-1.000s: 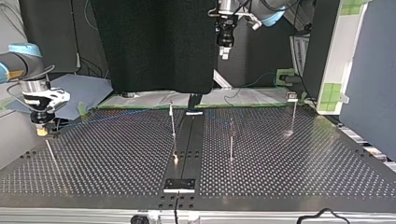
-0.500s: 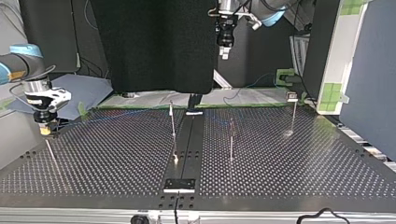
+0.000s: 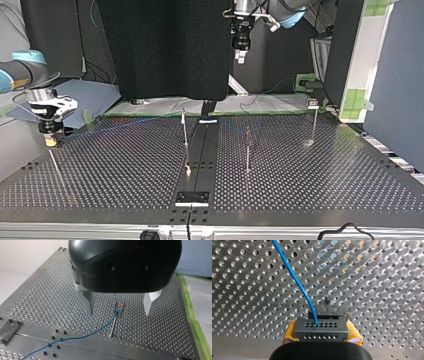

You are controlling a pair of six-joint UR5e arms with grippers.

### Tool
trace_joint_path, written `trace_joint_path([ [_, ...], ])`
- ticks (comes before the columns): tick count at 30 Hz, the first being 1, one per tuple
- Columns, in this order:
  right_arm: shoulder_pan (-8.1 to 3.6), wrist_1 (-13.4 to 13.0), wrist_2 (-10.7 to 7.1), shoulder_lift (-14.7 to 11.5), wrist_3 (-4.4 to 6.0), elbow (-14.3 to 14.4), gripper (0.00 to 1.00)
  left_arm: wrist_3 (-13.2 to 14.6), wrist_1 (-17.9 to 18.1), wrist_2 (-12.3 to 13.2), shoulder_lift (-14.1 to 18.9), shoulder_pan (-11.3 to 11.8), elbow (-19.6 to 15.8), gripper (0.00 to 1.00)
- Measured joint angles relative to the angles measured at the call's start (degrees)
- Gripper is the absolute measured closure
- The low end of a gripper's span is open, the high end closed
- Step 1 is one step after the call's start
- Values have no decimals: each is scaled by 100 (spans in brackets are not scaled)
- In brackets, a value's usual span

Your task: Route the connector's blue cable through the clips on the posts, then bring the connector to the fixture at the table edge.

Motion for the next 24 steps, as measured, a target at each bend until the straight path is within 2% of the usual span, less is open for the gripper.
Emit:
trace_joint_path([
  [15,12,-8,-155,13,-21,-63,100,-16,2,0,0,6,0,0],
  [24,-2,-22,-170,28,-52,-71,100,-17,0,0,0,15,0,0],
])
